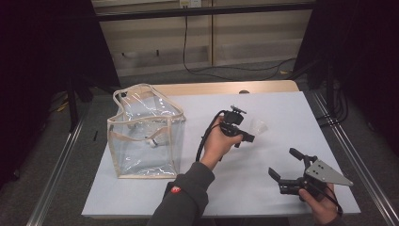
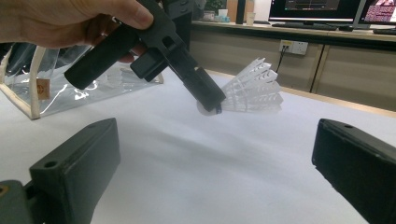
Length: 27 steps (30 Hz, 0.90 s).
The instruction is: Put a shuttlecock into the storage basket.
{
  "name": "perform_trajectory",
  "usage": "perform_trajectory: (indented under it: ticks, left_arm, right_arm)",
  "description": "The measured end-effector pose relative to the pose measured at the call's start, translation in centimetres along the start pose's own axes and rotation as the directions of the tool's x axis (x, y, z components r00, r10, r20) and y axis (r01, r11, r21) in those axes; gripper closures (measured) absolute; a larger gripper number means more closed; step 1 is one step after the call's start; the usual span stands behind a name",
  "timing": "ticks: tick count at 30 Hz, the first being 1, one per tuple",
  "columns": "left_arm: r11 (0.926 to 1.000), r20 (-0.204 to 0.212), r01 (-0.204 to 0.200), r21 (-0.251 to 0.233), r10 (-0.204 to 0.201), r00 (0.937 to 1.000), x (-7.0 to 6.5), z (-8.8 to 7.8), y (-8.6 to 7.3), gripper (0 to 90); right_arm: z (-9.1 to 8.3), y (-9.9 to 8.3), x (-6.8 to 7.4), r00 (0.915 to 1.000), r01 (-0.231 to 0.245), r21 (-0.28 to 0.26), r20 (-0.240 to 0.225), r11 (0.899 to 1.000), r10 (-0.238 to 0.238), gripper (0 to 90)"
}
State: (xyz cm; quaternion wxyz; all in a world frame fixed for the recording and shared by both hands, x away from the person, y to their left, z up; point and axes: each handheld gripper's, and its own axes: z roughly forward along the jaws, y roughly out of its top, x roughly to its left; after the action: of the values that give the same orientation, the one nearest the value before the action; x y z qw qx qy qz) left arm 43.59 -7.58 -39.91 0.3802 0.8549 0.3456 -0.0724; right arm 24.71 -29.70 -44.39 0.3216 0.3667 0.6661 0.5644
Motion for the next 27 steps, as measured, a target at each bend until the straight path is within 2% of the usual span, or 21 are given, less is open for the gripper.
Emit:
perform_trajectory:
  ticks: [27]
  left_arm:
    - [0.9989,-0.002,-0.037,0.029,0.038,0.9993,0.5,-3.6,-0.8,65.4]
  right_arm:
    - [0.1,0.0,0.0,1.0,0.002,-0.003,0.0,1.0,-0.002,1.0]
